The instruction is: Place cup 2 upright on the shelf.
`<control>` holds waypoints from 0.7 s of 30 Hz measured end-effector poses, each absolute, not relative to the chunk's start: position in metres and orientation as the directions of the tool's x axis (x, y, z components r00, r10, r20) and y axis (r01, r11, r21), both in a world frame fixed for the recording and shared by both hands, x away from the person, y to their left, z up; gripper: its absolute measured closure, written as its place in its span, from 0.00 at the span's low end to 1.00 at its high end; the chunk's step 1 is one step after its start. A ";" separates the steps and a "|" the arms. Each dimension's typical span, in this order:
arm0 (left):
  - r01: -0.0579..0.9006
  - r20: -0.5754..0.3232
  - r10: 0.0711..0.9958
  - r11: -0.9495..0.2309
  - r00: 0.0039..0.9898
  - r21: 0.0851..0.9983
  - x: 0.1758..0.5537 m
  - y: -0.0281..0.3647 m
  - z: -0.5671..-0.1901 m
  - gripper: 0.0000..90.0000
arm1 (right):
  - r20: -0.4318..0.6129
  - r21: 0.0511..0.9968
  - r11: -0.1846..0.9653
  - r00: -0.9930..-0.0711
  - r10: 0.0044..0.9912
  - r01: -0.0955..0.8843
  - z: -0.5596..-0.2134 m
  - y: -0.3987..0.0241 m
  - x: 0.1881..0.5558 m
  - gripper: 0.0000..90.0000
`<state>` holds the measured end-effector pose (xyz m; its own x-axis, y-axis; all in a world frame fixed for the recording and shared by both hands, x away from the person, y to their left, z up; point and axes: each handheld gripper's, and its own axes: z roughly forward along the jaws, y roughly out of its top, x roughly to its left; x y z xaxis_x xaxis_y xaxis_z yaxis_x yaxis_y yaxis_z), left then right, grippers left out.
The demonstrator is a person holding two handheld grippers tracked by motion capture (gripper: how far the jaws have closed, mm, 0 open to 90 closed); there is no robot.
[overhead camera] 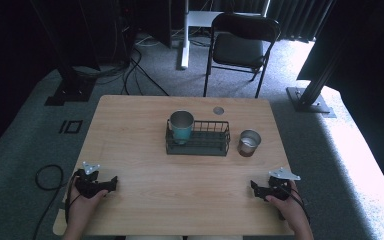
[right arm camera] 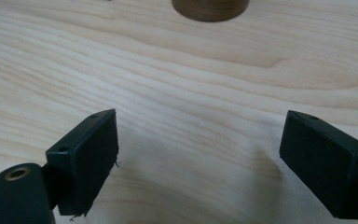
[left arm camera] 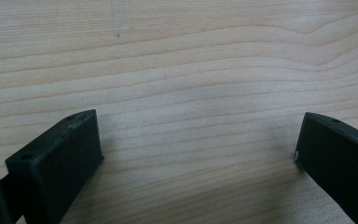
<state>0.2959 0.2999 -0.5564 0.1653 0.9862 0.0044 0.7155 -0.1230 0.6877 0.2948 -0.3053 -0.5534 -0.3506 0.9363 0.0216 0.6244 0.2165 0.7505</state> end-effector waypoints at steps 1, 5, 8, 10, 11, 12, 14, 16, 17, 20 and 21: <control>0.715 0.005 0.986 -0.125 0.167 0.687 0.296 0.300 -0.556 0.01 | 0.018 0.754 0.218 -0.351 0.936 0.620 -0.553 -0.305 0.296 0.12; 0.714 0.005 0.985 -0.129 0.173 0.688 0.296 0.300 -0.556 0.01 | 0.019 0.758 0.213 -0.347 0.938 0.616 -0.551 -0.305 0.300 0.12; 0.714 0.005 0.985 -0.128 0.172 0.688 0.296 0.300 -0.556 0.01 | 0.019 0.758 0.213 -0.348 0.937 0.616 -0.551 -0.304 0.303 0.12; 0.714 0.005 0.985 -0.128 0.172 0.688 0.296 0.300 -0.556 0.01 | 0.027 0.761 0.203 -0.343 0.939 0.617 -0.551 -0.302 0.305 0.12; 0.714 0.005 0.985 -0.128 0.172 0.688 0.296 0.300 -0.556 0.01 | 0.030 0.763 0.199 -0.341 0.940 0.615 -0.551 -0.302 0.306 0.12; 0.714 0.005 0.985 -0.128 0.172 0.688 0.296 0.300 -0.556 0.01 | 0.032 0.766 0.195 -0.340 0.940 0.613 -0.550 -0.301 0.307 0.12; 0.714 0.005 0.985 -0.128 0.172 0.688 0.296 0.300 -0.556 0.01 | 0.037 0.768 0.188 -0.334 0.942 0.613 -0.550 -0.301 0.308 0.12; 0.714 0.005 0.985 -0.128 0.172 0.688 0.296 0.300 -0.556 0.01 | 0.042 0.771 0.179 -0.329 0.943 0.611 -0.549 -0.300 0.311 0.12; 0.714 0.005 0.985 -0.128 0.173 0.688 0.296 0.300 -0.556 0.01 | 0.051 0.775 0.166 -0.322 0.945 0.610 -0.549 -0.299 0.313 0.12; 0.714 0.005 0.985 -0.129 0.173 0.688 0.296 0.300 -0.556 0.01 | 0.056 0.777 0.158 -0.317 0.947 0.610 -0.548 -0.298 0.315 0.12; 0.714 0.004 0.985 -0.128 0.172 0.688 0.296 0.300 -0.556 0.01 | 0.056 0.779 0.154 -0.313 0.948 0.608 -0.548 -0.298 0.316 0.12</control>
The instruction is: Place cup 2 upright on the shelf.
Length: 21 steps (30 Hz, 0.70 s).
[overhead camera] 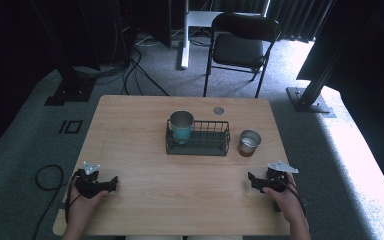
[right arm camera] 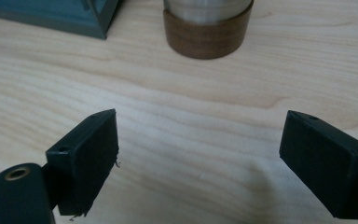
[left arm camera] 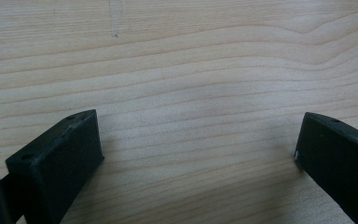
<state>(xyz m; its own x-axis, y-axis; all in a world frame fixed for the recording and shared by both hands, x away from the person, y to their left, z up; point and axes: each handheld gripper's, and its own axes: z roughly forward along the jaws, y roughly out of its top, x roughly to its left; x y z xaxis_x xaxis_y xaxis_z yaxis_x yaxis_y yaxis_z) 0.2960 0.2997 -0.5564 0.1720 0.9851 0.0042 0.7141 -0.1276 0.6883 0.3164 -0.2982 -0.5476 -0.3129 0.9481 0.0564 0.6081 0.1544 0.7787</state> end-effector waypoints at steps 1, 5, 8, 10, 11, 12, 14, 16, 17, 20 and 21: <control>0.714 0.005 0.985 -0.128 0.172 0.688 0.296 0.300 -0.556 0.01 | 0.057 0.780 0.152 -0.310 0.949 0.607 -0.547 -0.298 0.318 0.12; 0.714 0.004 0.985 -0.127 0.172 0.688 0.296 0.300 -0.556 0.01 | 0.058 0.790 0.143 -0.304 0.951 0.596 -0.546 -0.297 0.323 0.12; 0.714 0.005 0.985 -0.128 0.172 0.688 0.296 0.300 -0.556 0.01 | 0.057 0.800 0.133 -0.295 0.954 0.585 -0.545 -0.296 0.327 0.13; 0.714 0.004 0.985 -0.128 0.172 0.688 0.296 0.300 -0.556 0.01 | 0.052 0.800 0.131 -0.286 0.957 0.585 -0.543 -0.295 0.329 0.13; 0.714 0.005 0.985 -0.128 0.172 0.688 0.296 0.300 -0.556 0.01 | 0.050 0.803 0.130 -0.284 0.958 0.581 -0.543 -0.295 0.330 0.13; 0.714 0.004 0.985 -0.128 0.172 0.688 0.296 0.300 -0.556 0.01 | 0.048 0.806 0.130 -0.282 0.958 0.578 -0.542 -0.294 0.331 0.13; 0.714 0.005 0.985 -0.128 0.172 0.688 0.296 0.300 -0.556 0.01 | 0.045 0.810 0.128 -0.277 0.960 0.573 -0.541 -0.293 0.332 0.15; 0.714 0.005 0.985 -0.128 0.172 0.688 0.296 0.300 -0.556 0.01 | 0.045 0.814 0.122 -0.272 0.961 0.567 -0.540 -0.293 0.334 0.15; 0.714 0.005 0.985 -0.128 0.172 0.688 0.296 0.300 -0.556 0.01 | 0.047 0.813 0.124 -0.276 0.960 0.569 -0.539 -0.292 0.335 0.15; 0.714 0.004 0.985 -0.128 0.172 0.688 0.296 0.300 -0.556 0.01 | 0.042 0.814 0.129 -0.279 0.959 0.566 -0.539 -0.291 0.338 0.15; 0.714 0.005 0.985 -0.128 0.172 0.688 0.296 0.300 -0.556 0.01 | 0.040 0.816 0.133 -0.285 0.958 0.562 -0.539 -0.291 0.339 0.14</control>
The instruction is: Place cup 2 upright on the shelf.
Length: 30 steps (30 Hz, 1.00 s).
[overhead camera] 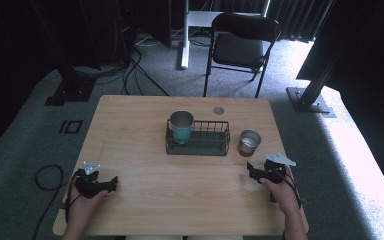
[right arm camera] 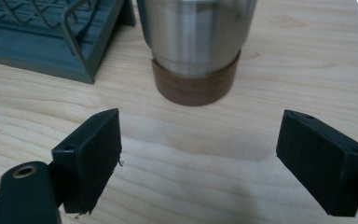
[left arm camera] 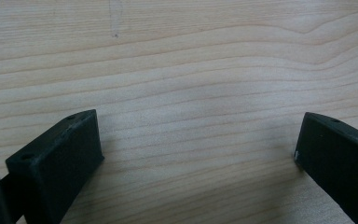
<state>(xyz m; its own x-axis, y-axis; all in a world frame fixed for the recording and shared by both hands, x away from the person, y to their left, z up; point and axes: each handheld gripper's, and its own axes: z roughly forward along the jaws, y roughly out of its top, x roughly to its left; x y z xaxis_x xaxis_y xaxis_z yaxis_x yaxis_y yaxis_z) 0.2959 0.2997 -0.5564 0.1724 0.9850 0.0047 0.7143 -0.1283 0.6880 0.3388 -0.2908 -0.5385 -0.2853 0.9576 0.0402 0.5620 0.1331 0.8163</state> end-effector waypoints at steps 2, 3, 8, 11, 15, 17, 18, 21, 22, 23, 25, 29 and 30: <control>0.714 0.005 0.985 -0.128 0.172 0.688 0.296 0.300 -0.556 0.01 | 0.040 0.818 0.132 -0.283 0.958 0.560 -0.537 -0.290 0.341 0.14; 0.714 0.005 0.985 -0.128 0.172 0.688 0.296 0.300 -0.556 0.01 | 0.040 0.820 0.129 -0.282 0.959 0.557 -0.537 -0.290 0.342 0.14; 0.714 0.005 0.985 -0.128 0.172 0.688 0.296 0.300 -0.556 0.01 | 0.035 0.830 0.130 -0.283 0.959 0.543 -0.533 -0.288 0.349 0.14; 0.714 0.005 0.985 -0.128 0.172 0.688 0.296 0.300 -0.556 0.01 | 0.033 0.837 0.128 -0.283 0.959 0.532 -0.530 -0.287 0.354 0.14; 0.714 0.004 0.985 -0.128 0.172 0.688 0.296 0.300 -0.556 0.01 | 0.027 0.842 0.130 -0.281 0.959 0.523 -0.527 -0.286 0.359 0.14; 0.714 0.004 0.985 -0.128 0.172 0.688 0.296 0.300 -0.556 0.01 | 0.028 0.844 0.128 -0.279 0.960 0.522 -0.527 -0.286 0.361 0.14; 0.714 0.004 0.985 -0.128 0.172 0.688 0.296 0.300 -0.556 0.01 | 0.030 0.846 0.123 -0.277 0.960 0.518 -0.526 -0.285 0.364 0.14; 0.715 0.005 0.985 -0.128 0.172 0.688 0.296 0.300 -0.556 0.01 | 0.031 0.850 0.119 -0.273 0.961 0.514 -0.526 -0.285 0.367 0.14; 0.715 0.004 0.985 -0.128 0.172 0.688 0.296 0.300 -0.556 0.01 | 0.033 0.851 0.116 -0.272 0.962 0.512 -0.526 -0.284 0.368 0.14; 0.715 0.004 0.985 -0.128 0.172 0.688 0.296 0.300 -0.556 0.01 | 0.035 0.853 0.113 -0.270 0.962 0.510 -0.526 -0.284 0.370 0.14; 0.715 0.004 0.985 -0.128 0.172 0.688 0.296 0.300 -0.556 0.01 | 0.022 0.858 0.121 -0.271 0.962 0.500 -0.526 -0.284 0.372 0.14; 0.715 0.004 0.985 -0.128 0.173 0.688 0.296 0.300 -0.556 0.01 | 0.018 0.864 0.118 -0.265 0.964 0.489 -0.525 -0.283 0.377 0.14; 0.714 0.004 0.985 -0.128 0.173 0.688 0.296 0.300 -0.556 0.01 | 0.021 0.865 0.115 -0.265 0.964 0.489 -0.525 -0.283 0.378 0.14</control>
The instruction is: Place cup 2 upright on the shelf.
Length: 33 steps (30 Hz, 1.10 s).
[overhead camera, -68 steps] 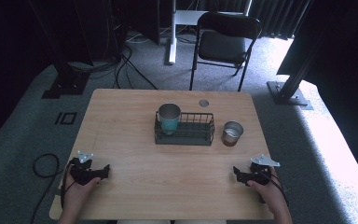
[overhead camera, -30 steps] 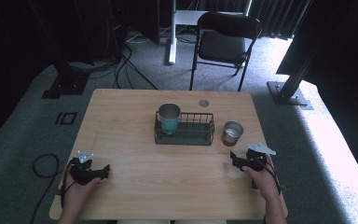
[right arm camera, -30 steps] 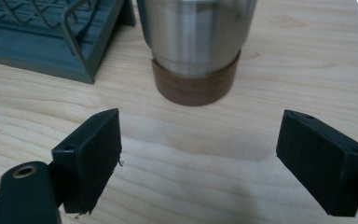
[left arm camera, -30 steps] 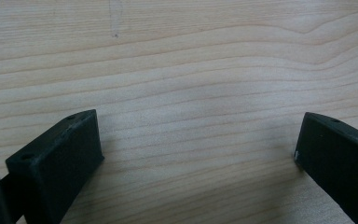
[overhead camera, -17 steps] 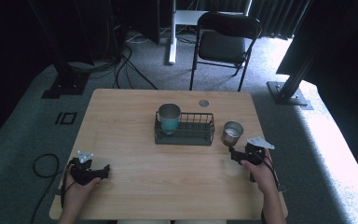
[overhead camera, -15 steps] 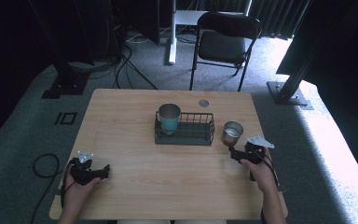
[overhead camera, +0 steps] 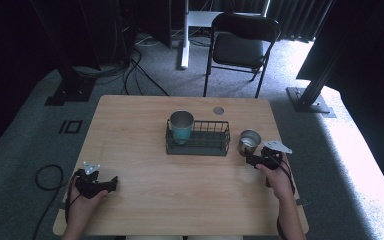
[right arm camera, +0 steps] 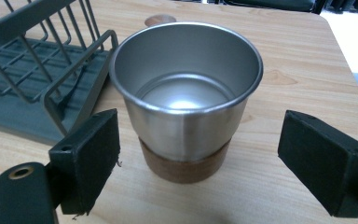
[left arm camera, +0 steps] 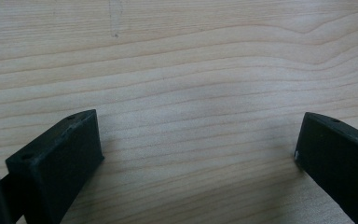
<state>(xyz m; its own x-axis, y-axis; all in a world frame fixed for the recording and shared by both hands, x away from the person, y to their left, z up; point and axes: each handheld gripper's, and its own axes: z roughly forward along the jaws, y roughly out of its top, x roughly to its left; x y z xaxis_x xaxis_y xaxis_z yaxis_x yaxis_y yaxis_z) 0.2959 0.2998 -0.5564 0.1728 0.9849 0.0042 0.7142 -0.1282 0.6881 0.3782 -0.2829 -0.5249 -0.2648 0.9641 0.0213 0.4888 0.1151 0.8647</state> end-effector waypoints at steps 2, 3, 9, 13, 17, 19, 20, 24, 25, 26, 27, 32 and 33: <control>0.714 0.004 0.985 -0.128 0.173 0.688 0.296 0.300 -0.556 0.01 | 0.022 0.864 0.115 -0.265 0.964 0.490 -0.525 -0.282 0.380 0.14; 0.714 0.004 0.985 -0.128 0.173 0.688 0.296 0.300 -0.556 0.01 | 0.024 0.863 0.114 -0.265 0.964 0.493 -0.526 -0.282 0.381 0.14; 0.714 0.004 0.985 -0.128 0.173 0.688 0.296 0.300 -0.556 0.01 | 0.040 0.871 0.096 -0.263 0.964 0.481 -0.525 -0.282 0.387 0.13; 0.714 0.004 0.985 -0.128 0.173 0.688 0.296 0.300 -0.556 0.01 | 0.042 0.875 0.093 -0.268 0.963 0.475 -0.525 -0.280 0.390 0.13; 0.714 0.004 0.985 -0.128 0.173 0.688 0.296 0.300 -0.556 0.01 | 0.049 0.878 0.087 -0.269 0.962 0.471 -0.526 -0.278 0.393 0.13; 0.714 0.004 0.985 -0.128 0.173 0.688 0.296 0.300 -0.556 0.01 | 0.042 0.878 0.094 -0.272 0.962 0.469 -0.526 -0.277 0.395 0.13; 0.714 0.004 0.985 -0.128 0.173 0.688 0.296 0.300 -0.556 0.01 | 0.044 0.880 0.093 -0.274 0.961 0.466 -0.526 -0.277 0.397 0.13; 0.714 0.004 0.985 -0.128 0.173 0.688 0.296 0.300 -0.556 0.01 | 0.040 0.884 0.096 -0.279 0.960 0.458 -0.526 -0.275 0.398 0.13; 0.714 0.004 0.985 -0.128 0.173 0.688 0.296 0.300 -0.556 0.01 | 0.040 0.886 0.097 -0.281 0.959 0.454 -0.526 -0.275 0.399 0.13; 0.714 0.004 0.985 -0.128 0.173 0.688 0.296 0.300 -0.556 0.01 | 0.036 0.887 0.098 -0.281 0.959 0.451 -0.526 -0.274 0.400 0.13; 0.714 0.004 0.985 -0.128 0.173 0.688 0.296 0.300 -0.556 0.01 | 0.036 0.888 0.099 -0.283 0.958 0.449 -0.526 -0.274 0.400 0.13; 0.714 0.004 0.985 -0.128 0.173 0.688 0.296 0.300 -0.556 0.01 | 0.021 0.898 0.114 -0.298 0.954 0.426 -0.526 -0.272 0.403 0.13; 0.714 0.004 0.985 -0.128 0.173 0.688 0.296 0.300 -0.556 0.01 | 0.020 0.898 0.114 -0.298 0.954 0.425 -0.526 -0.272 0.404 0.13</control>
<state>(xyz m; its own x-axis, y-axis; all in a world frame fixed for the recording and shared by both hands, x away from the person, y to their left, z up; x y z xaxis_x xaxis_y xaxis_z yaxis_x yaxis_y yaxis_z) 0.2960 0.2998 -0.5564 0.1726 0.9850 0.0039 0.7143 -0.1279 0.6881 0.4038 -0.2720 -0.5261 -0.2985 0.9542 0.0197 0.4248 0.1143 0.8981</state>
